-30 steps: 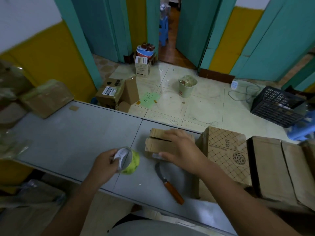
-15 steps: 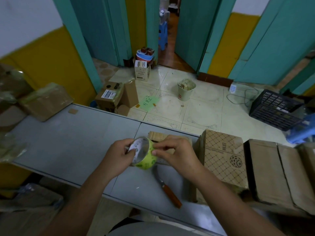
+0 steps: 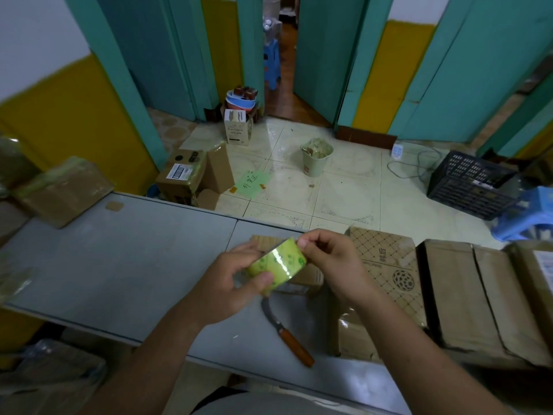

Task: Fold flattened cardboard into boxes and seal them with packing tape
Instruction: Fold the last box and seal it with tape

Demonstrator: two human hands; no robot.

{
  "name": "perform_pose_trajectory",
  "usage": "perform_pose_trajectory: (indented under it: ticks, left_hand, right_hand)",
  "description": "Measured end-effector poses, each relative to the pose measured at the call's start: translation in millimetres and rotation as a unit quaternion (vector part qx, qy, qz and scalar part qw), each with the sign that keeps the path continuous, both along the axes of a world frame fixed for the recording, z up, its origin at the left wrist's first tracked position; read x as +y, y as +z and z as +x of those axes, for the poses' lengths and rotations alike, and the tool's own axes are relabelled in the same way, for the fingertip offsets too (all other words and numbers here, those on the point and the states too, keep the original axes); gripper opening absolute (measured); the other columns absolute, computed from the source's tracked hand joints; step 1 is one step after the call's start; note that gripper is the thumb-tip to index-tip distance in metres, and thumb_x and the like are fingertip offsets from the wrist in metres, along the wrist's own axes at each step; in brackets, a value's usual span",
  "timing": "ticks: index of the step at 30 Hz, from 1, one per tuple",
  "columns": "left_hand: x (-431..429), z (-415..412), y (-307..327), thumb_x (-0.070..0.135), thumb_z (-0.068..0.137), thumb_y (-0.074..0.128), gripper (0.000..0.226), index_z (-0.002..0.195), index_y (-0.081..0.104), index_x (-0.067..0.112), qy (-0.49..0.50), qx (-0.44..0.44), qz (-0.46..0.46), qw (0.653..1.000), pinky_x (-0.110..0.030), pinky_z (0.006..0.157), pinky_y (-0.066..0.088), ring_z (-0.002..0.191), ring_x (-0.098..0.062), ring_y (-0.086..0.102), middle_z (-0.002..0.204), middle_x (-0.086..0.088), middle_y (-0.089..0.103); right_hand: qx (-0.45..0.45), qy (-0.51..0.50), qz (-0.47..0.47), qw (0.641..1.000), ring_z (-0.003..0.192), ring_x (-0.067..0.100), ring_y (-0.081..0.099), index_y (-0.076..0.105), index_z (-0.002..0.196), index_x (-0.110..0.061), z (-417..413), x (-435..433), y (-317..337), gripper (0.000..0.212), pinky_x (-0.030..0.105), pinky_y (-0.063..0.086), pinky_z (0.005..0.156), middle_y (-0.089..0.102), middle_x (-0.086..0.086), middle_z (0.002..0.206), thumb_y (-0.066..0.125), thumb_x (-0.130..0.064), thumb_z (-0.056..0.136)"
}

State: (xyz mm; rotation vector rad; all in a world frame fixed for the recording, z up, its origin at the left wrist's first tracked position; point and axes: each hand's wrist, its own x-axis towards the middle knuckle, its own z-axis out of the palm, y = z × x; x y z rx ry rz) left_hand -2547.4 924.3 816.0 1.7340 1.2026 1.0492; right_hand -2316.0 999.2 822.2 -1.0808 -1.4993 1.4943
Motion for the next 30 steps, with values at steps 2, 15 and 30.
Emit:
perform_pose_trajectory:
  ticks: [2,15,30]
  left_hand:
    - [1,6,6,0.041,0.100,0.065,0.020,0.100,0.078,0.026,-0.011,-0.043,-0.045,0.998,-0.033,0.076,0.063,0.087,-0.017,0.077,0.090,0.000,0.078]
    - [29,-10,4,0.080,0.082,0.070,0.069,0.055,0.064,0.016,0.072,0.177,-0.150,0.970,-0.021,0.044,0.046,0.041,-0.012,0.062,0.046,-0.002,0.061]
    - [19,-43,1,0.049,0.088,0.075,0.037,0.060,0.070,0.025,0.026,-0.071,-0.140,0.987,-0.024,0.042,0.047,0.046,-0.012,0.060,0.052,0.005,0.054]
  right_hand:
    - [0.019,0.010,-0.028,0.999,0.084,0.023,0.067,0.077,0.095,-0.006,6,1,3,0.009,0.035,0.057,0.080,0.074,0.011,0.087,0.071,-0.012,0.096]
    - [0.037,-0.035,-0.057,0.997,0.081,0.020,0.066,0.080,0.094,-0.013,44,0,20,0.020,0.027,0.056,0.074,0.074,0.011,0.088,0.071,-0.029,0.088]
    - [0.051,-0.090,-0.159,0.982,0.086,0.023,0.061,0.074,0.104,0.001,48,7,1,0.037,0.033,0.054,0.077,0.069,0.015,0.097,0.077,-0.026,0.078]
